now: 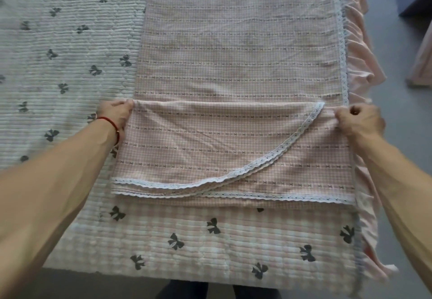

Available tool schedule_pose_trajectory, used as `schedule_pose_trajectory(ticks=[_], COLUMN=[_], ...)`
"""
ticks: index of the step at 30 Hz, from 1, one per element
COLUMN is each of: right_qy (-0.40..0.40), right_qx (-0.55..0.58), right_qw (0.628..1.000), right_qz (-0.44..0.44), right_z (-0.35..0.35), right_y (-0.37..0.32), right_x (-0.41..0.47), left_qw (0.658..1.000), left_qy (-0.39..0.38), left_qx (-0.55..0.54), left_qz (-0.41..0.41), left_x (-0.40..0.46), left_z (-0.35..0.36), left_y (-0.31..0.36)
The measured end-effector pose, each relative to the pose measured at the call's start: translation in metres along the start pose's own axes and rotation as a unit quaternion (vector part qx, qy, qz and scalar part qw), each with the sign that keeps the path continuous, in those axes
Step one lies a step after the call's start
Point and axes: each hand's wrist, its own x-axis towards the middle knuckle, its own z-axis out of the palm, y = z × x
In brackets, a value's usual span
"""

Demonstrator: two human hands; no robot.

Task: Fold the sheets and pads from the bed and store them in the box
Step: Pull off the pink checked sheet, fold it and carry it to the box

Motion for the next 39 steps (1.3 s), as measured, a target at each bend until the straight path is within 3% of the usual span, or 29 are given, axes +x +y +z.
schedule_pose_trajectory(ticks=[3,5,6,8,9,10,12,15,19,22,25,30,32,35,37,39], right_qy=[0.072,0.115,0.098,-0.031,-0.089,-0.122,-0.118,-0.101,-0.077,-0.068,-0.115,-0.121,-0.132,-0.15,-0.127,-0.13], right_qx=[-0.061,-0.125,-0.135,-0.184,-0.23,-0.272,-0.315,-0.318,-0.279,-0.236,-0.243,-0.3,-0.295,-0.29,-0.313,-0.327], right_qw=[0.994,0.971,0.953,0.897,0.869,0.856,0.87,0.899,0.93,0.912,0.866,0.872,0.891,0.892,0.858,0.797], right_qz=[-0.048,-0.166,-0.253,-0.4,-0.428,-0.423,-0.361,-0.284,-0.226,-0.329,-0.421,-0.366,-0.32,-0.312,-0.387,-0.491], right_z=[0.012,0.025,0.034,0.064,0.078,0.086,0.081,0.06,0.04,0.051,0.087,0.081,0.059,0.025,0.009,0.003], right_y=[-0.009,-0.025,-0.035,-0.045,-0.041,-0.035,-0.018,0.016,0.018,-0.017,-0.019,0.039,0.066,0.086,0.091,0.098], right_x=[-0.019,-0.044,-0.059,-0.08,-0.08,-0.073,-0.053,-0.021,-0.026,-0.085,-0.14,-0.121,-0.107,-0.095,-0.102,-0.119], left_qw=[0.963,0.905,0.868,0.777,0.75,0.743,0.754,0.759,0.804,0.77,0.762,0.74,0.705,0.624,0.596,0.597], left_qy=[0.122,0.218,0.232,0.128,0.056,0.007,-0.024,0.0,0.031,0.016,-0.015,-0.054,-0.074,-0.1,-0.108,-0.111], left_qx=[0.219,0.322,0.375,0.501,0.533,0.546,0.551,0.558,0.519,0.515,0.521,0.554,0.578,0.621,0.637,0.641], left_qz=[0.101,0.17,0.227,0.358,0.388,0.388,0.356,0.336,0.289,0.377,0.385,0.377,0.403,0.464,0.477,0.468], left_x=[-0.031,-0.058,-0.076,-0.093,-0.096,-0.093,-0.084,-0.062,-0.066,-0.113,-0.145,-0.135,-0.136,-0.139,-0.138,-0.136], left_z=[0.014,0.034,0.046,0.067,0.077,0.084,0.086,0.066,0.023,0.02,0.036,0.029,0.01,-0.032,-0.052,-0.059], left_y=[0.003,-0.005,-0.013,-0.042,-0.052,-0.061,-0.066,-0.069,-0.071,-0.087,-0.121,-0.137,-0.141,-0.152,-0.154,-0.15])
